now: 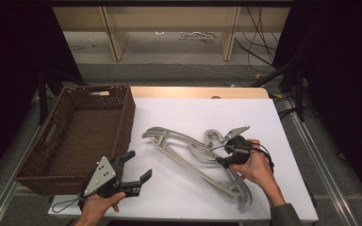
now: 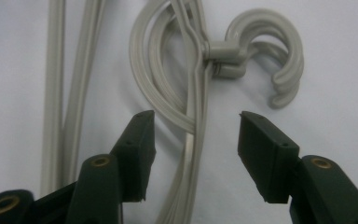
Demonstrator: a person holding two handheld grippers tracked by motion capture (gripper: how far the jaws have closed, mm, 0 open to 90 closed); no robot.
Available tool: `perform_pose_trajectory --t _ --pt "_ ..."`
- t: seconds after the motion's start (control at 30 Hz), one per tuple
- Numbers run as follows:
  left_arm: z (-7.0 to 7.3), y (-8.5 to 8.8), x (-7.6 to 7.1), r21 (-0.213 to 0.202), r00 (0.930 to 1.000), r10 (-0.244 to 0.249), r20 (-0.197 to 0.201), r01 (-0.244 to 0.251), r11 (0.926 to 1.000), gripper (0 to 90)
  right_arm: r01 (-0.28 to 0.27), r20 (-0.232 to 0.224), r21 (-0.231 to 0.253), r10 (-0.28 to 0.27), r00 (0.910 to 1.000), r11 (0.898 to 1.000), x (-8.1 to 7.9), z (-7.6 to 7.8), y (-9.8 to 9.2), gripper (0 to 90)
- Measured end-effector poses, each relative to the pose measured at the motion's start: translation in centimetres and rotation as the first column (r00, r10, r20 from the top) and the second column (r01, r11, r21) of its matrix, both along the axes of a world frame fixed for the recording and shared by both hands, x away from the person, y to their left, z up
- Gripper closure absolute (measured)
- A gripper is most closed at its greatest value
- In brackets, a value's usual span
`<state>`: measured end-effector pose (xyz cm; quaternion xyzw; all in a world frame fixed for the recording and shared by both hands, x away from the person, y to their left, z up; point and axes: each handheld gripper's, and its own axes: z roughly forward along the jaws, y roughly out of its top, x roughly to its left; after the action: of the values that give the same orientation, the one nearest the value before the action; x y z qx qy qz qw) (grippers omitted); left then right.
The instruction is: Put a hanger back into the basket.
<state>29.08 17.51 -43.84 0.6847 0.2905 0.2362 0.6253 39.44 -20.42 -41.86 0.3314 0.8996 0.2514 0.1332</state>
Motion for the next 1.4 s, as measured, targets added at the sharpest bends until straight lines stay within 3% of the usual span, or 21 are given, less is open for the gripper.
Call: perform_pose_trajectory --t 0.2,0.33,0.7,0.97,1.4 --pt "0.0 0.0 0.0 0.000 1.0000 -0.001 -0.002 0.001 1.0000 15.9 -0.001 -0.088 -0.049 -0.003 0.9961 0.999 0.6 -1.3 0.2 55.3" --pt "0.0 -0.1 0.0 0.004 1.0000 -0.006 0.003 0.006 1.0000 15.9 0.017 -0.095 -0.065 -0.023 0.9952 0.998 0.8 -1.7 0.1 59.1" --pt "-0.1 -0.2 0.0 0.009 0.9999 -0.012 0.002 0.012 0.9999 15.9 0.026 -0.114 -0.040 -0.031 0.9930 0.999 1.4 -2.9 0.3 74.8" --pt "-0.1 -0.2 0.0 0.008 0.9999 -0.013 0.000 0.013 0.9999 15.9 0.060 -0.088 -0.006 -0.060 0.9943 0.998 1.2 -2.2 0.0 81.3" --pt "0.0 -0.2 0.0 0.009 0.9999 -0.012 0.000 0.012 0.9999 15.9 -0.009 0.006 -0.021 0.009 0.9999 1.000 0.6 -0.8 -0.1 81.8"
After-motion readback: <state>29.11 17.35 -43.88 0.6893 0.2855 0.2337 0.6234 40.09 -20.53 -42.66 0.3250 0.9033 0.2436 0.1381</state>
